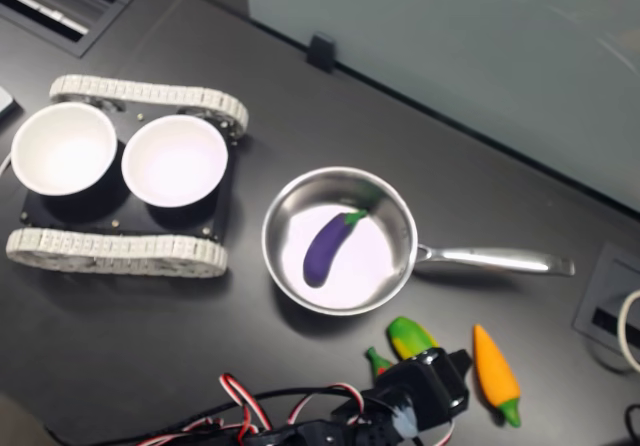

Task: Pick up the carrot and place them in the pan

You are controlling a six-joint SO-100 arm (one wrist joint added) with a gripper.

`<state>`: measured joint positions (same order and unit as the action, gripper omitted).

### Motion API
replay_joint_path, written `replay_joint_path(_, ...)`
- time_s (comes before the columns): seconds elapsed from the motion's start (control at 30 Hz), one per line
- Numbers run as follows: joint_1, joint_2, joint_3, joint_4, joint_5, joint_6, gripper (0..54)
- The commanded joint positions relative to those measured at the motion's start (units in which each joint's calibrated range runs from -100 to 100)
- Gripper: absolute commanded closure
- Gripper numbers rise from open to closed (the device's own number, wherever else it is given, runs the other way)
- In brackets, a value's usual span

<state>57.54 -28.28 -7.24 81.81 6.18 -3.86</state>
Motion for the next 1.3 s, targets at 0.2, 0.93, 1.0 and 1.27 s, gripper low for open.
replay_joint_path(0.2, 1.75, 1.92, -4.35, -5.61, 0.78, -0.51, 45.1)
replay_joint_path(0.93, 1.07, 4.45, 4.74, -11.06, 0.24, -0.43, 22.8)
replay_joint_path(1.0, 1.07, 5.3, 4.83, -11.15, -0.68, -0.34, 20.9)
replay_joint_path(1.27, 1.87, 8.92, 5.2, -13.28, -0.93, -0.34, 20.3)
